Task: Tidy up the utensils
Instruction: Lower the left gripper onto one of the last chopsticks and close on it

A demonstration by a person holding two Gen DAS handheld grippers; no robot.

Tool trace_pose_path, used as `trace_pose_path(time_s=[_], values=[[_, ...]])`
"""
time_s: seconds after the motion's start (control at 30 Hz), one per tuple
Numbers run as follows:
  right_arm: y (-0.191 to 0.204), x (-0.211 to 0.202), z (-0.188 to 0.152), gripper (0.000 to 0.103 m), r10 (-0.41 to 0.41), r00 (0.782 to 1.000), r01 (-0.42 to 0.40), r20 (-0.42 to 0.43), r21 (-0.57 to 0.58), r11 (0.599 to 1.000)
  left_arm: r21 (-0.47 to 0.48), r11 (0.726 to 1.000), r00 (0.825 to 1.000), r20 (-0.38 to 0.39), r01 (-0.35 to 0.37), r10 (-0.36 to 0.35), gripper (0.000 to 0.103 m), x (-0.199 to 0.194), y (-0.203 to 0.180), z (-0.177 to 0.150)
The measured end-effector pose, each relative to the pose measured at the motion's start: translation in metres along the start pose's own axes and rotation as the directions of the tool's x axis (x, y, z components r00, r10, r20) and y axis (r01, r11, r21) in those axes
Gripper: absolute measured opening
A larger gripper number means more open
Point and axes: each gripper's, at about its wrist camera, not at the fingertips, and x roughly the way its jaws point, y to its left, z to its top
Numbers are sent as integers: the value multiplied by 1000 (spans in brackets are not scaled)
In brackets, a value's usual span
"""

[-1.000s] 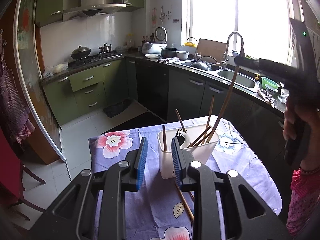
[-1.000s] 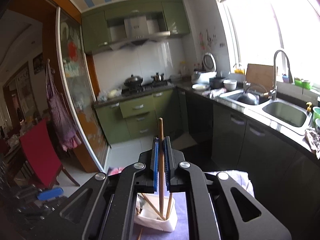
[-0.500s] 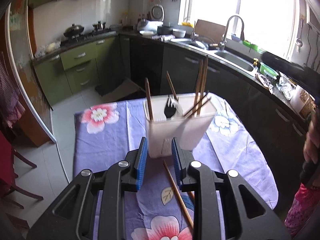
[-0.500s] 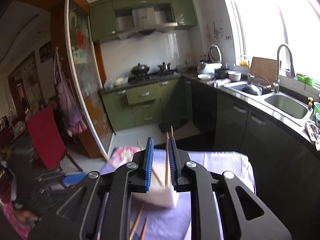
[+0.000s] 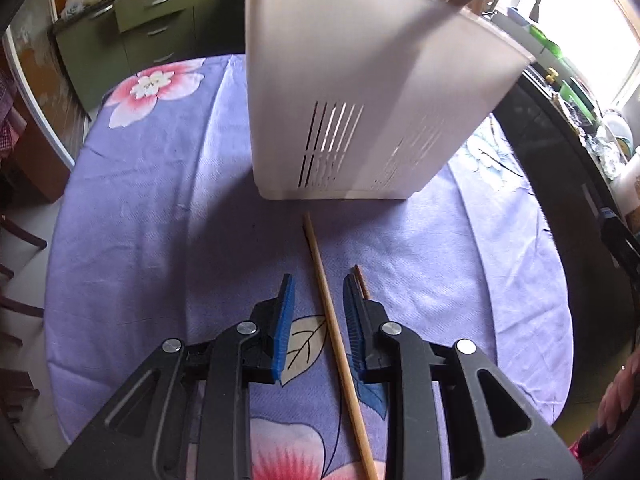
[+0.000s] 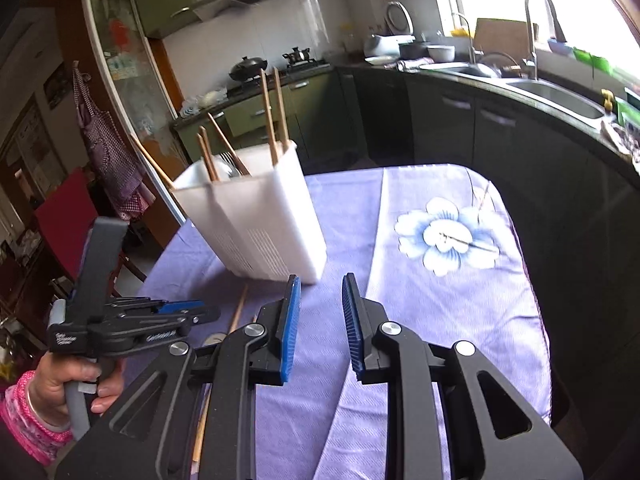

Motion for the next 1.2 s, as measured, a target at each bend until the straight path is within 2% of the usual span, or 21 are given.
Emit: trace_pose_path(time_s=[0.3, 0.57, 0.63, 0.87, 0.97, 1.2], values=[[-1, 11, -9, 22, 29, 999, -29, -31, 11, 1000, -14, 998, 997, -39, -66, 66, 23, 31, -9, 5], [-3, 13, -6, 22, 37, 999, -36, -36, 32, 999, 18, 992, 992, -30, -122, 122, 16, 31, -13, 5], [-4, 12, -6, 22, 39, 999, -38, -35, 36, 999, 29, 990, 991, -25, -135, 135, 9, 31, -15, 4], [0, 12, -7, 22, 40, 998, -38, -39, 31, 999, 46, 993, 993, -29, -111, 112, 5, 27, -15, 2], [0, 13, -8, 32, 38, 998, -37, -48, 28, 999, 48, 993, 994, -4, -106, 106, 5, 16, -13, 3], [1, 23, -10, 32, 21, 997, -19, -80, 21, 1000, 50, 995, 994, 81, -82, 78, 5, -26, -5, 1]])
